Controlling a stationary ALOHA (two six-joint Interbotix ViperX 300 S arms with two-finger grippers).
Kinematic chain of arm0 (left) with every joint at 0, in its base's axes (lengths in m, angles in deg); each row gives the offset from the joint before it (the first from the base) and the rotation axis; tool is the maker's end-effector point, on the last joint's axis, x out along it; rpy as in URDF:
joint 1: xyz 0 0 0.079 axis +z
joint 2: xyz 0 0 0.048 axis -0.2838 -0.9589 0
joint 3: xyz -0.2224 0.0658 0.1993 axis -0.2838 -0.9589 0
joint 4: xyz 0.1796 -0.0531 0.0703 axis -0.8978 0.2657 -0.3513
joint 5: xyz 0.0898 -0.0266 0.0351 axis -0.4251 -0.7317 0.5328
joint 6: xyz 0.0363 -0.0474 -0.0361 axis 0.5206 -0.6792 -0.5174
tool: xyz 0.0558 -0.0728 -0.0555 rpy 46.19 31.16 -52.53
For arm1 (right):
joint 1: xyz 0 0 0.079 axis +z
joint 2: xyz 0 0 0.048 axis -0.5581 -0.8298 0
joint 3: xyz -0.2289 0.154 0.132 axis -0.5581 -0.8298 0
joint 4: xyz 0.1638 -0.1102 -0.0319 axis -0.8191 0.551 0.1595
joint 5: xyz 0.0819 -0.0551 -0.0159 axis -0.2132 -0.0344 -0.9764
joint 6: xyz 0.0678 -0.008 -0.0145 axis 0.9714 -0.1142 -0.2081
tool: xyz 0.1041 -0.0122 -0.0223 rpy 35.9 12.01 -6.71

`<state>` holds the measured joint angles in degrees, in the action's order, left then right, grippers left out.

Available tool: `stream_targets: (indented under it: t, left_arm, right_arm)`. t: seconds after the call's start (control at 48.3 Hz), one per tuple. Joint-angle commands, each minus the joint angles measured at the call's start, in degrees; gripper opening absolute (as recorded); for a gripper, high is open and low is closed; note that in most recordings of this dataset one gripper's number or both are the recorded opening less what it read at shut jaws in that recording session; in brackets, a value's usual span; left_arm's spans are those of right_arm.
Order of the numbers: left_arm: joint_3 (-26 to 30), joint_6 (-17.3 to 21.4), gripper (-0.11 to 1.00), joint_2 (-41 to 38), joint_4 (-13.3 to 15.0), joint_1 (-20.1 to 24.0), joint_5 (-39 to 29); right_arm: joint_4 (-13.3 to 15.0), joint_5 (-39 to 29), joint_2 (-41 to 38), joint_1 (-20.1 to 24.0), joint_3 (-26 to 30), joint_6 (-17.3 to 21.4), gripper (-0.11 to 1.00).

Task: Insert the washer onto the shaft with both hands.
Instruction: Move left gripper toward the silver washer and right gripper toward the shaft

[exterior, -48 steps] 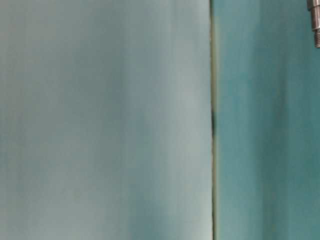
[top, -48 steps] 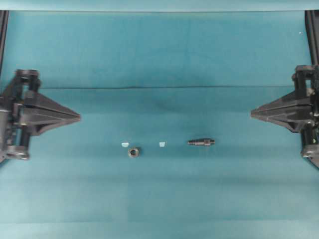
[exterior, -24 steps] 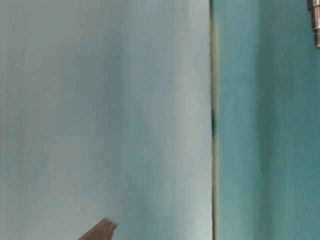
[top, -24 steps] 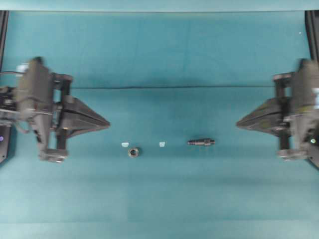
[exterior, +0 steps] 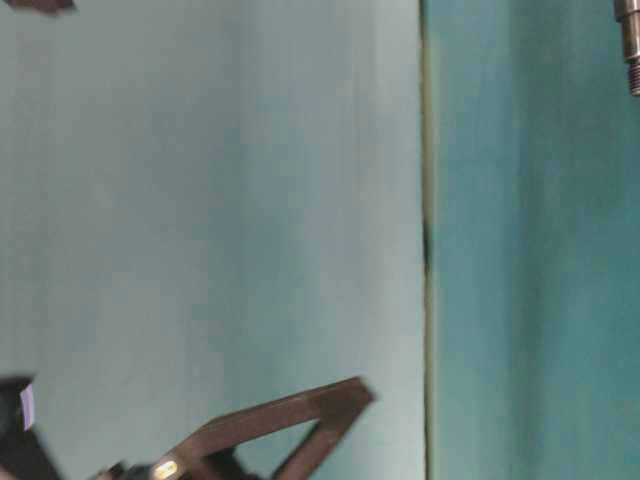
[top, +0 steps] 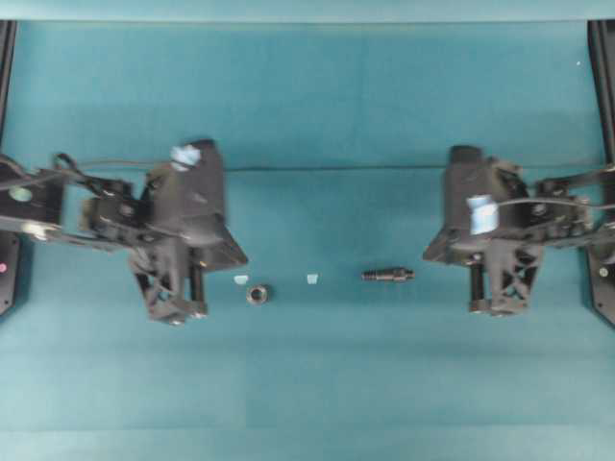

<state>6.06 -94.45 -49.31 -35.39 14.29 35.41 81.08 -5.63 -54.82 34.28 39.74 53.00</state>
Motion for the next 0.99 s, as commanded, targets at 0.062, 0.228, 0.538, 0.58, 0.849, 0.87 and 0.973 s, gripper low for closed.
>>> stream_targets:
  t: [0.062, 0.228, 0.538, 0.58, 0.849, 0.87, 0.973]
  left_arm:
    - [1.9, 0.0, 0.02, -2.5, -0.1, -1.0, -0.7]
    - [2.1, -0.5, 0.02, -5.1, -0.1, -1.7, -1.8]
    - [2.4, 0.0, 0.02, -7.6, -0.2, -1.8, -3.9]
    - [2.4, 0.0, 0.02, -7.7, -0.1, -1.8, -3.8]
    - [2.2, -0.3, 0.02, -8.5, -0.4, -1.6, -3.5]
    - [2.2, -0.3, 0.03, -8.6, -0.4, -1.6, -3.5]
    - [2.3, -0.4, 0.05, -9.3, -0.4, -1.6, -3.2]
  right_arm:
    - [0.2, -0.5, -3.1, 0.2, 2.6, -1.7, -0.1]
    - [0.2, -0.5, -5.9, 0.2, 3.3, -2.9, -0.1]
    - [0.2, -0.7, -9.8, 0.2, 4.0, -4.3, -0.1]
    - [0.2, -0.5, -10.4, 0.2, 4.0, -4.2, -0.1]
    - [0.2, -0.1, -13.3, -0.8, 4.2, -4.6, -0.08]
    - [0.2, 0.0, -13.4, -1.0, 4.2, -4.6, -0.07]
    - [0.3, 1.0, -13.8, -1.5, 4.2, -4.6, 0.0]
